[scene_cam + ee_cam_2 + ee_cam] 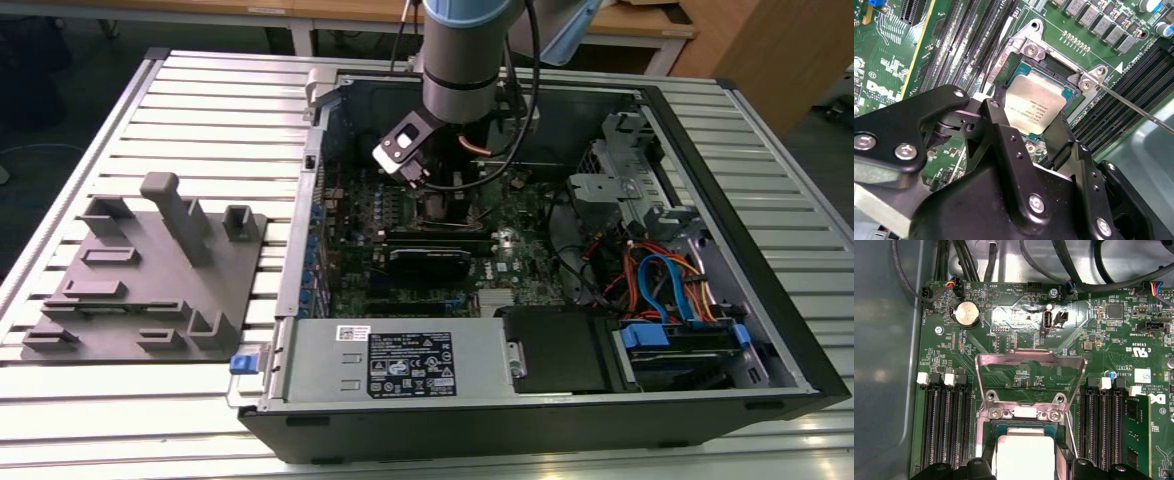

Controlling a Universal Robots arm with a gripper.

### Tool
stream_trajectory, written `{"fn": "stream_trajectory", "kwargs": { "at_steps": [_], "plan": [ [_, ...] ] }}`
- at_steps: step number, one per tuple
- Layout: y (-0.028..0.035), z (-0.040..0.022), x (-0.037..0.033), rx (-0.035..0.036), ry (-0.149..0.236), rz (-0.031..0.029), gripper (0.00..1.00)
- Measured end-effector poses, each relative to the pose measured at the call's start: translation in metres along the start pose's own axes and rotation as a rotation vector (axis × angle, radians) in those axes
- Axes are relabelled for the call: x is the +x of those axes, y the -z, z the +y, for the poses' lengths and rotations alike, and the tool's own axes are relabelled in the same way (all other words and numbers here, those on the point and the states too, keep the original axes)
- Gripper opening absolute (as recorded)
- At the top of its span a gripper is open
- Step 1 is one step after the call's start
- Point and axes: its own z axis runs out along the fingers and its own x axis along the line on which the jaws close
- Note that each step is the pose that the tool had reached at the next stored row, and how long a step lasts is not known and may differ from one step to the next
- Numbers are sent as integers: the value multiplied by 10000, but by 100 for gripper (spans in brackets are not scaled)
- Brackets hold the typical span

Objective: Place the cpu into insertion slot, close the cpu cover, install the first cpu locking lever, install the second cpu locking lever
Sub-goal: 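Place the cpu into insertion slot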

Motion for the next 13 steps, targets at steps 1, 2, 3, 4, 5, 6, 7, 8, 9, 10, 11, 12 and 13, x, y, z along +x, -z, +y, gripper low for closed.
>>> {"fn": "stream_trajectory", "kwargs": {
  "at_steps": [1,2,3,4,5,6,7,8,9,10,11,12,13],
  "plan": [
    [0,0,0,0,0,0,54],
    [0,0,0,0,-1,0,54],
    [-1,0,0,-3,0,3,54],
    [-2,1,1,-7,-1,10,55],
    [-2,0,1,-5,-1,8,55],
    [-2,0,1,-3,-1,7,55],
    [-1,0,0,-1,-1,4,62],
    [0,0,0,0,-1,1,62],
    [0,0,0,0,-1,2,62],
    [0,0,0,1,-1,2,62],
    [0,-3,0,1,-4,5,62],
    [2,-10,0,2,-5,14,62],
    [4,-12,0,1,-3,23,62]
  ]
}}
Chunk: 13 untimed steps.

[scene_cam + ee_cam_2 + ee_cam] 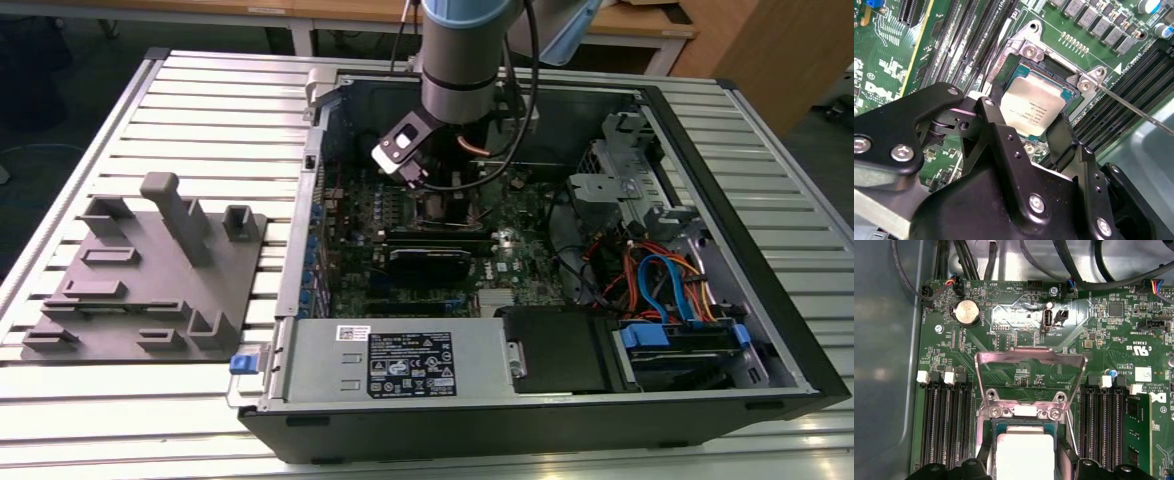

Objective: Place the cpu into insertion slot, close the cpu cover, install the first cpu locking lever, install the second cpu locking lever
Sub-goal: 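Place the cpu into insertion slot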

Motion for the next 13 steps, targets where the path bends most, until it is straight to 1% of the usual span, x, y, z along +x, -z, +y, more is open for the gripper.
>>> {"fn": "stream_trajectory", "kwargs": {
  "at_steps": [2,7,9,10,13],
  "plan": [
    [2,-5,1,-2,0,10,62],
    [4,-7,0,-1,1,8,62],
    [5,-7,0,2,1,4,60],
    [5,-7,0,1,1,5,54],
    [4,-7,0,0,0,6,54]
  ]
}}
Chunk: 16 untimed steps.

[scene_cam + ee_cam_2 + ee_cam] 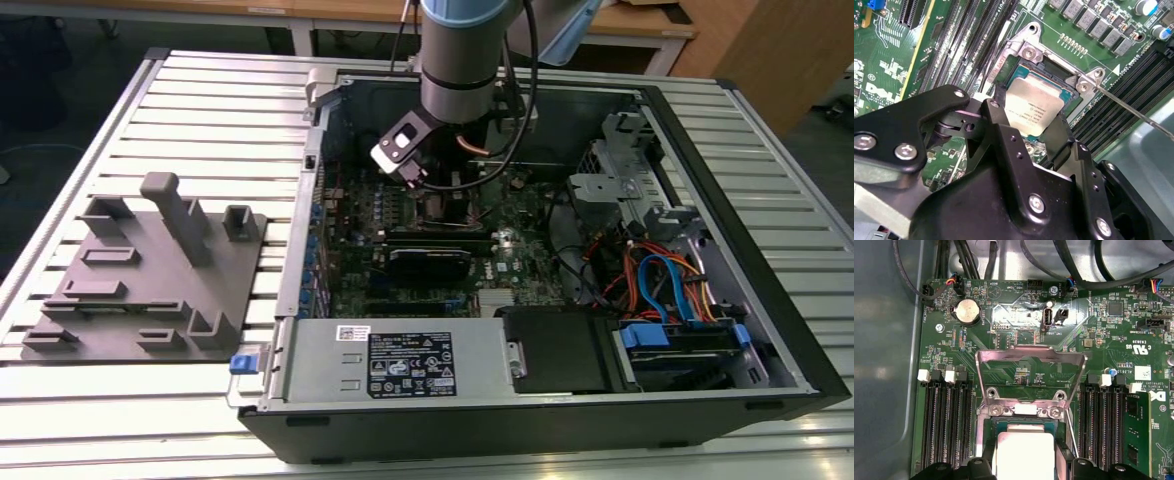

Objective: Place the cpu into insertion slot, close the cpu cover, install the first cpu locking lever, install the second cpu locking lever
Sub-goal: 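Place the cpu into insertion slot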

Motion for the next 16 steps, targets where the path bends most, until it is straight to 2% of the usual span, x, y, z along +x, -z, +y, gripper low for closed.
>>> {"fn": "stream_trajectory", "kwargs": {
  "at_steps": [3,16],
  "plan": [
    [-1,-4,1,-3,-26,17,54],
    [-1,-5,1,-7,-181,9,54]
  ]
}}
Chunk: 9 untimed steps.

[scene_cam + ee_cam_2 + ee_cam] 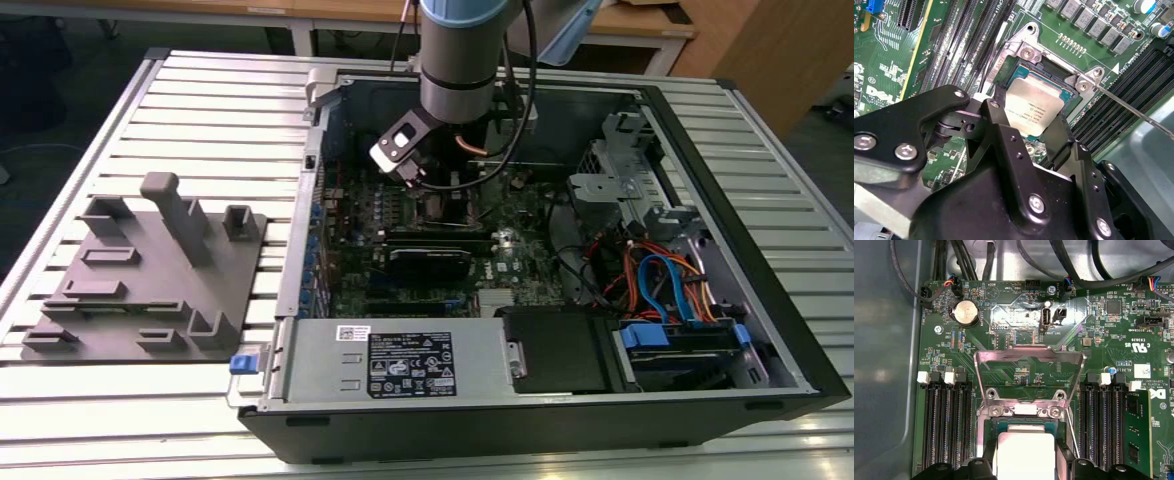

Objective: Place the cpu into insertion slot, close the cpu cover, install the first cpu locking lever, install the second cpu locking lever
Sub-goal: 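Place the cpu into insertion slot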

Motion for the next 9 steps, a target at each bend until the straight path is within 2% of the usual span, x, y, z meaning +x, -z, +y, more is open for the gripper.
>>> {"fn": "stream_trajectory", "kwargs": {
  "at_steps": [3,4,6,7,9],
  "plan": [
    [-3,1,1,-4,0,7,55],
    [-2,0,1,-3,0,5,61],
    [-2,0,0,-2,0,3,61],
    [-1,0,0,-1,0,2,67],
    [-1,0,2,0,0,-1,67]
  ]
}}
